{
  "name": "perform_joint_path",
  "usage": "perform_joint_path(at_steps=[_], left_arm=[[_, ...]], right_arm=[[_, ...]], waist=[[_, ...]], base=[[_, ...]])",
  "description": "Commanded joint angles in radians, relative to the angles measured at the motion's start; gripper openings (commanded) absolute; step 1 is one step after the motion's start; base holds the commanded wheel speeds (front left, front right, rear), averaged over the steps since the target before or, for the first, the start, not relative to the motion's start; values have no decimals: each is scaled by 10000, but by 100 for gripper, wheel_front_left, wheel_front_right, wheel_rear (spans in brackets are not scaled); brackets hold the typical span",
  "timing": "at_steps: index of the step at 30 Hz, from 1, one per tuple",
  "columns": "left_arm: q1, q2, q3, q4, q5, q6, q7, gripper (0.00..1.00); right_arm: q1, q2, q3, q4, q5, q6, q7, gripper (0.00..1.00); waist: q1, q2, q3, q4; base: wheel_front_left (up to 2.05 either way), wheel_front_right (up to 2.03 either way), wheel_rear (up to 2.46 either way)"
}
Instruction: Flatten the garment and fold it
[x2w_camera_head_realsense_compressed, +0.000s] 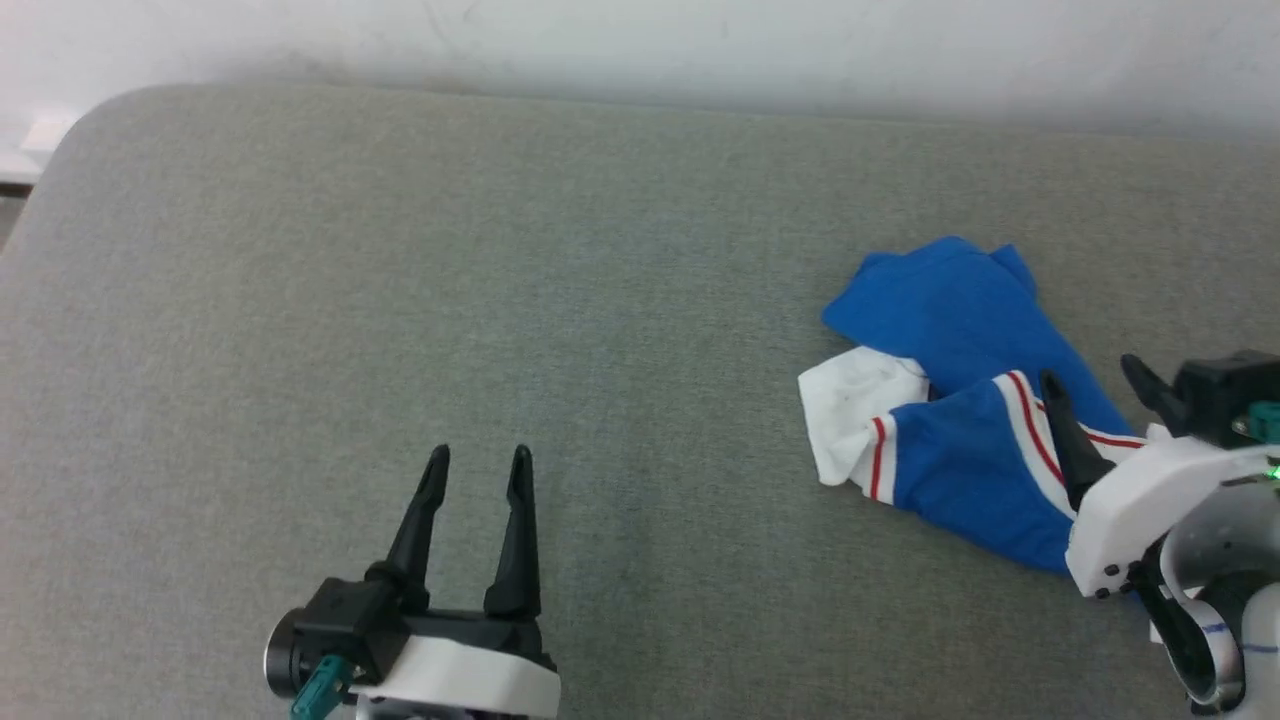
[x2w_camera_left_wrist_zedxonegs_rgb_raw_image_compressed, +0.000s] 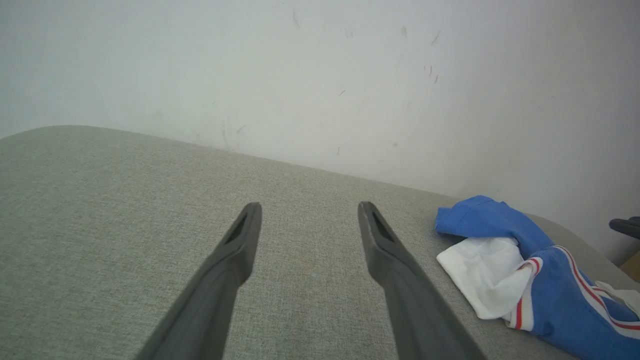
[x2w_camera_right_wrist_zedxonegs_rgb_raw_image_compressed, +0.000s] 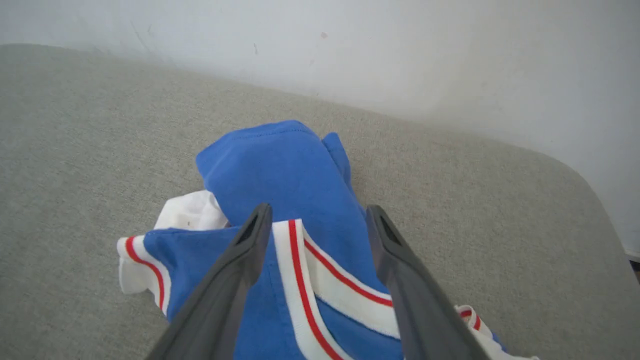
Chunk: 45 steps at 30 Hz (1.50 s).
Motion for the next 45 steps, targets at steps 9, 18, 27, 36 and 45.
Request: perform_joint_path(at_steps=[9, 18, 27, 36, 45], left_arm=[[-298, -20, -118, 57, -132, 148, -45, 100], [-129, -20, 33, 166, -34, 56, -45, 100], [158, -20, 251, 289, 17, -106, -45, 100], [292, -20, 158, 304, -82, -174, -45, 100], [190, -20, 182, 419, -116, -154, -45, 100]], right_arm=[[-498, -791, 908, 2097, 203, -11, 41, 85], [-787, -718, 1240, 2036, 632, -11, -666, 0], [29, -452, 3108, -717, 2221, -11, 507, 0], [3042, -1097, 4192, -795, 3184, -11, 2994, 0], [2734, -1214, 4256, -787, 2616, -11, 2699, 100]], waist=[[0, -1, 418, 836], [0, -1, -51, 769], [0, -1, -791, 303], [0, -1, -733, 355], [0, -1, -627, 505]], base=[[0, 0, 0], [0, 0, 0], [0, 0, 0], [0, 0, 0], [0, 0, 0]])
